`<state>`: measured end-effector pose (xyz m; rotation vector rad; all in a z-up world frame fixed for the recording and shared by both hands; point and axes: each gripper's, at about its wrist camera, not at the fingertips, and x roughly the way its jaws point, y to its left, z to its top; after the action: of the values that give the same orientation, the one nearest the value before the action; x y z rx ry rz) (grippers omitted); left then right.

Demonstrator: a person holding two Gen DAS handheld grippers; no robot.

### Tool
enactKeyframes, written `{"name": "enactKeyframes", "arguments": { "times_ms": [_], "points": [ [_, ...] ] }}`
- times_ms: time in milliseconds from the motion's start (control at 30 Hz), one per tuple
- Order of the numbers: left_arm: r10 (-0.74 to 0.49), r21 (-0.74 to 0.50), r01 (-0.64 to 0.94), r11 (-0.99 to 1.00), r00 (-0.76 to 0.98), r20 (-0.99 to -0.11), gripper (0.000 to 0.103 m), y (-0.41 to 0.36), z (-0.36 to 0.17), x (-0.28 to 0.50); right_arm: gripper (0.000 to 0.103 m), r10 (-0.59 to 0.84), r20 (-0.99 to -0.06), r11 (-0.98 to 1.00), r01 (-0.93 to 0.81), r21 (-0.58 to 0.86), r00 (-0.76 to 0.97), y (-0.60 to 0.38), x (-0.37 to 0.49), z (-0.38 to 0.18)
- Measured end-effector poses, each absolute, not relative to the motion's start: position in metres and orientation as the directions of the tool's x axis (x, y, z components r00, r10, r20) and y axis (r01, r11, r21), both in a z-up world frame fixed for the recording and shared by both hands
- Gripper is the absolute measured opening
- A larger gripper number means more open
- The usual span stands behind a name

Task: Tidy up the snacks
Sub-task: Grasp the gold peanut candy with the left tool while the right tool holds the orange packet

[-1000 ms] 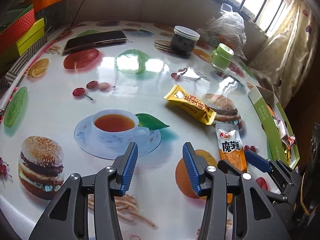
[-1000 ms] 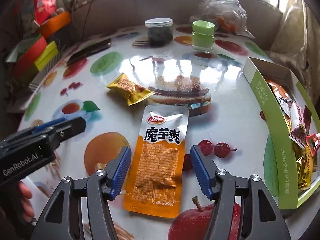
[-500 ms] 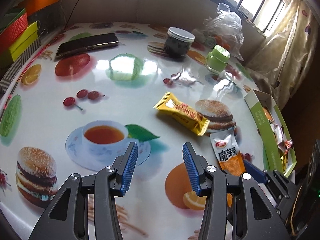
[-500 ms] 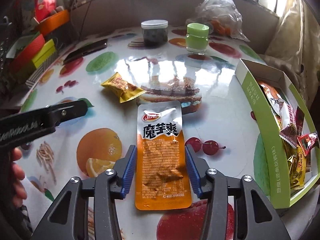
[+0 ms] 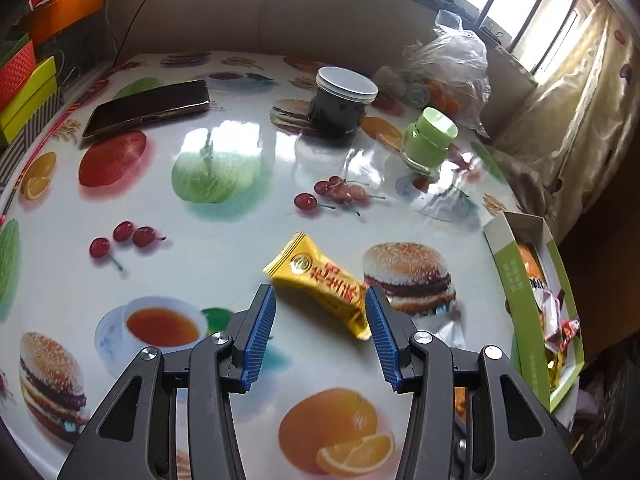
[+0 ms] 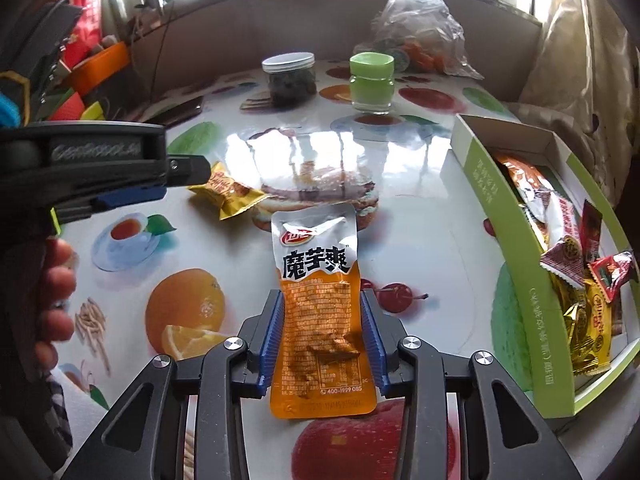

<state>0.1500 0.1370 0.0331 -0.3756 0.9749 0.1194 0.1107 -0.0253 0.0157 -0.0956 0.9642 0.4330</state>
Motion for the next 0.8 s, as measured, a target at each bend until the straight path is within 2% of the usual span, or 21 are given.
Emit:
{"name": "enactKeyframes", "arguments": {
  "times_ms": [267,700,800],
  "points": [
    [-0.073,-0.257,-0.280,0.925,0.532,-0.843,0.048,0.128,0.026,0.173,0.036,0.333,-0.808,0.911,-0.387,0.143,0.486,-0.033,0.113,0.016],
    [0.048,-0.095,-0.273,0.957,0.473,-0.880,0.048,0.116,0.015,0.188,0.037,0.349,-0.804,0.911,-0.376,0.170,0.481,-0.038,0.117,0.015],
    [0.047,-0.088,-0.266,0.960,0.463,-0.885,0.048,0.116,0.011,0.187,0.037,0.349,-0.804,0.911,-0.377,0.170,0.481,-0.038,0.117,0.015]
  ]
}}
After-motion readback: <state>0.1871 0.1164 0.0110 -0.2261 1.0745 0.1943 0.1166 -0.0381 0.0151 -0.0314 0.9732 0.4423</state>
